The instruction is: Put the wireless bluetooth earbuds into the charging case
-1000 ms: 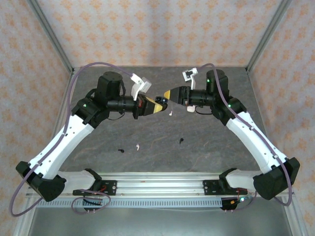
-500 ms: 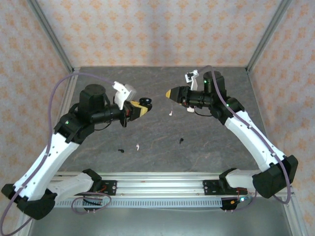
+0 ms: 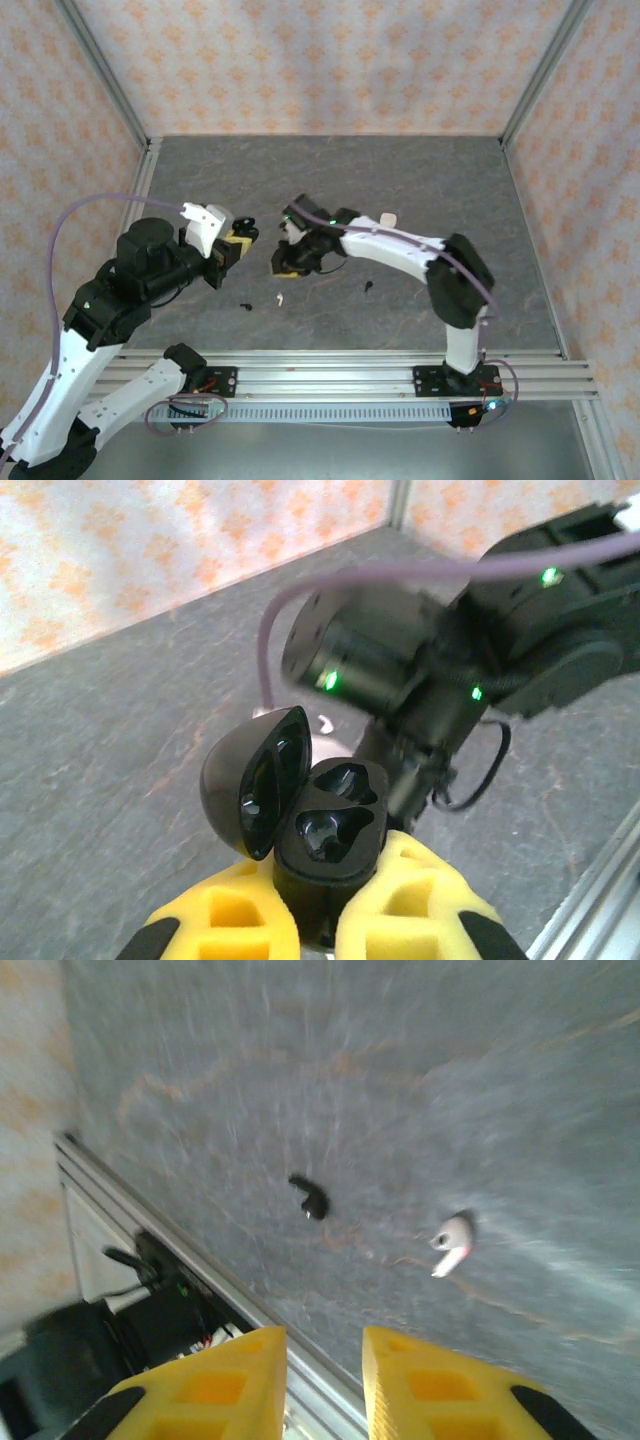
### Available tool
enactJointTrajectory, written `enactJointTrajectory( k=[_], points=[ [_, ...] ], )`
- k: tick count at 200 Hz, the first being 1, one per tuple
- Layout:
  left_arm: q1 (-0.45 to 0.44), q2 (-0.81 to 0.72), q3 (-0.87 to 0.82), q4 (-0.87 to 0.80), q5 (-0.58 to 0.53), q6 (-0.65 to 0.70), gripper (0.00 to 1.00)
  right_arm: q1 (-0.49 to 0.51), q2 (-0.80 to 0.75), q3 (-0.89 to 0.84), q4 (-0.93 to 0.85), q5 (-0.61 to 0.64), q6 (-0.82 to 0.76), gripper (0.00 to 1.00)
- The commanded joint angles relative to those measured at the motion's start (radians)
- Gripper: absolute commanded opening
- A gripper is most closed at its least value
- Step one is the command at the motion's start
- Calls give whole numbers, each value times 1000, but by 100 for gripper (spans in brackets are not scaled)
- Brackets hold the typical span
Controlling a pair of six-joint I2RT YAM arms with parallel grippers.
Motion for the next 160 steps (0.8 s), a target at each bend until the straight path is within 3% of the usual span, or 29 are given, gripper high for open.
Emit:
enactJointTrajectory(
  k=[1,46,83,160],
  points=[
    [6,-45,-36,-41,-99,-12,0,59,96,112,-85,-53,-29,24],
    [6,-123,-97,-60,-174,-24,0,141,254,247,-125,-102,-19,20],
    [7,-168,-137,-53,-207,-14,0,157,358,381,-287,-9,-48,37],
    [7,-227,-160,-63,-236,-36,0,184,501,604,-476,93,-105,42]
  ],
)
